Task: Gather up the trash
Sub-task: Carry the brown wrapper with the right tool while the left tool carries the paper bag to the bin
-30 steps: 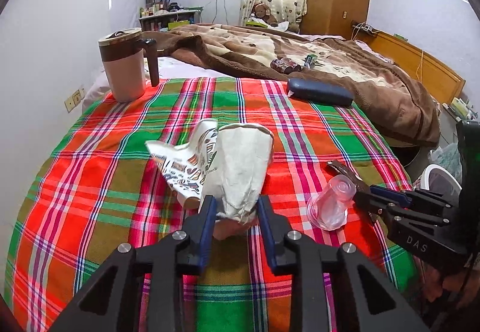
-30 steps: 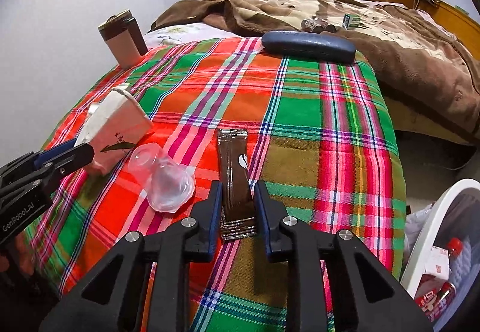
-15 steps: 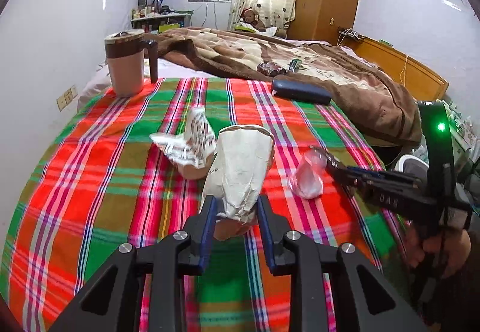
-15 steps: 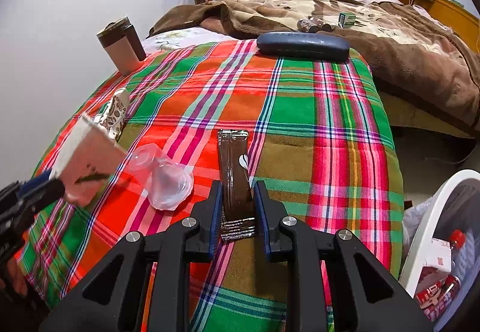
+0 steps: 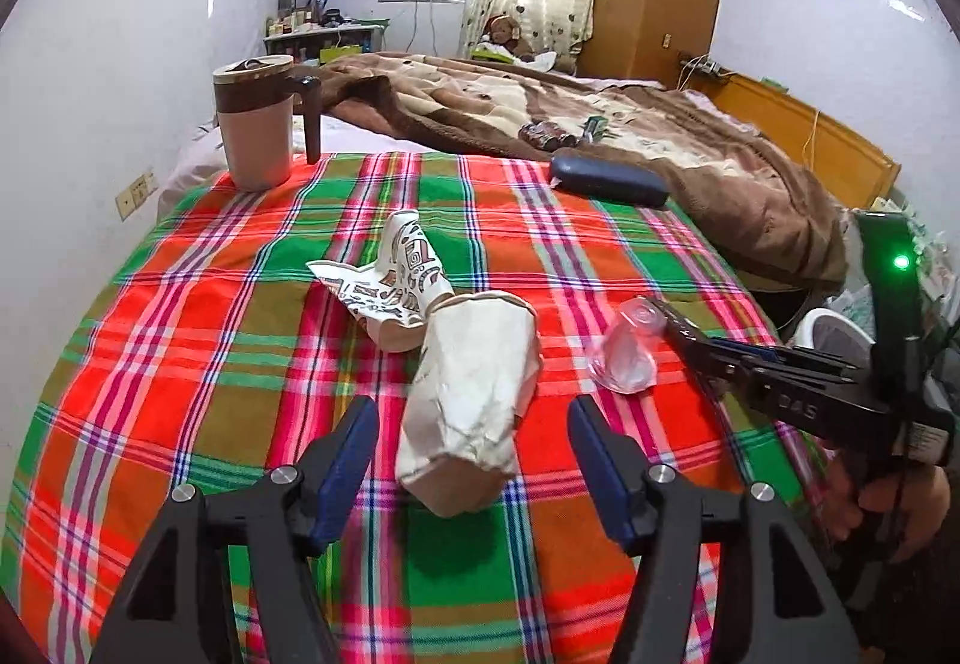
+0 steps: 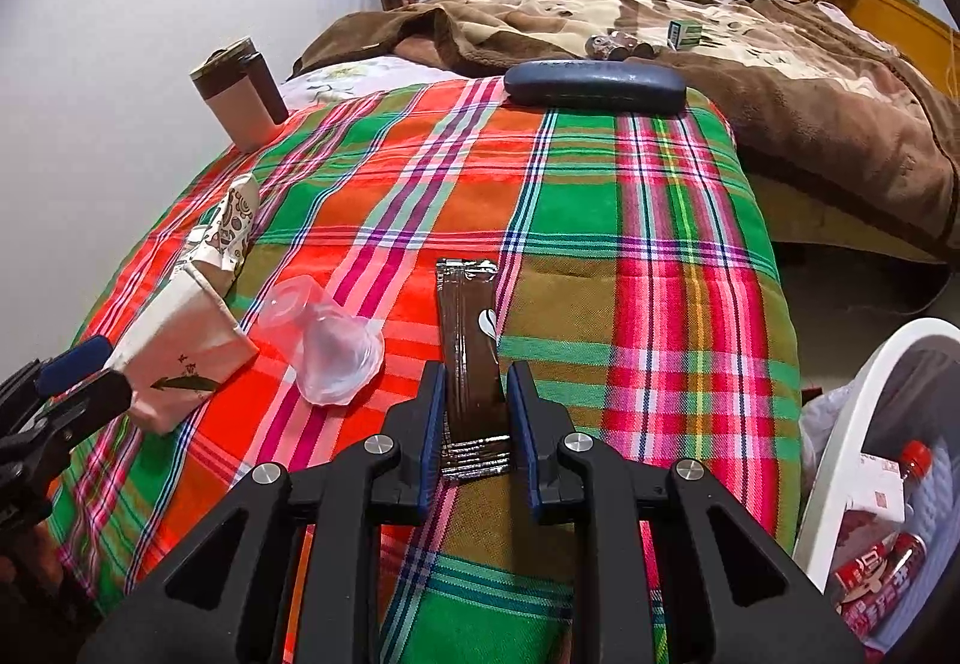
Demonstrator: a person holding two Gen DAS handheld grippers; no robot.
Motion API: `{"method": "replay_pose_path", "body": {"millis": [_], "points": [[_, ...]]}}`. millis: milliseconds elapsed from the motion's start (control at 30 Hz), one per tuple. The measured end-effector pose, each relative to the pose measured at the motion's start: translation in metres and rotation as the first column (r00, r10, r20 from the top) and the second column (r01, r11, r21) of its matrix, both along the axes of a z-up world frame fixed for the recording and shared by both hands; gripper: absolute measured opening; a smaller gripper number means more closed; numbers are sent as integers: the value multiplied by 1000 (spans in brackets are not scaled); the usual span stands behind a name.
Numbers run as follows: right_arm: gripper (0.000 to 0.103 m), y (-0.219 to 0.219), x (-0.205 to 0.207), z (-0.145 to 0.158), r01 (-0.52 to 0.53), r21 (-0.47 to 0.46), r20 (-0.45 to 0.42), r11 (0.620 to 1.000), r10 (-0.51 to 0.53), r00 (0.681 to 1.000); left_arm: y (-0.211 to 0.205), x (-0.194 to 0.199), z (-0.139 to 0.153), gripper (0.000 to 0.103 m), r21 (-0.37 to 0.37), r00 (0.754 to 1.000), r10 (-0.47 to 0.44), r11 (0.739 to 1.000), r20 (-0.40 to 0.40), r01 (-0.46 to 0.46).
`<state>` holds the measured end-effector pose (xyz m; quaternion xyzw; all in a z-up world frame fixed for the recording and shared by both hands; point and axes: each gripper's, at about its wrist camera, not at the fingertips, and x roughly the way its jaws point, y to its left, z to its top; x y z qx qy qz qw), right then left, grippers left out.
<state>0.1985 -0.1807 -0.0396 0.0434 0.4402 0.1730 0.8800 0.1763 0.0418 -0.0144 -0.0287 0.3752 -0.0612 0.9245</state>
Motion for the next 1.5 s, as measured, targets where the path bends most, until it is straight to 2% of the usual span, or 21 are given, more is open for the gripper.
{"method": "replay_pose_path", "body": {"millis": [233,267,300,333,767,1133,1500], "points": [[22,0,1,-1,-1,-1,-2,1000,1,1000,-3,24,-17,63,13,998,-3,1000,-65,4],[22,0,1,-1,-1,-1,-2,1000,1,1000,-3,26,-18,59,12,997,-6,1000,-71,7],[22,0,1,-1,-2,-1,-2,1000,2,1000,-3,27,-19,44,13,997,-7,1000,-76,8],[22,1,1,-1,-3,-1,-3,1000,3,1000,-3,27,-19,42,13,997,-6,1000,-78,7],[22,-2,-7,3,11,-2,18,1000,-11,1000,-9,13,-9,39,12,999,-19,1000,-50,19],[22,-16,-33,28,32,14,87,999,-33,996,-28,-17,20,39,6,998,-61,998,22,61],[22,-47,-61,43,94,45,125,994,-99,987,-62,-43,43,39,19,989,-128,992,75,127]]}}
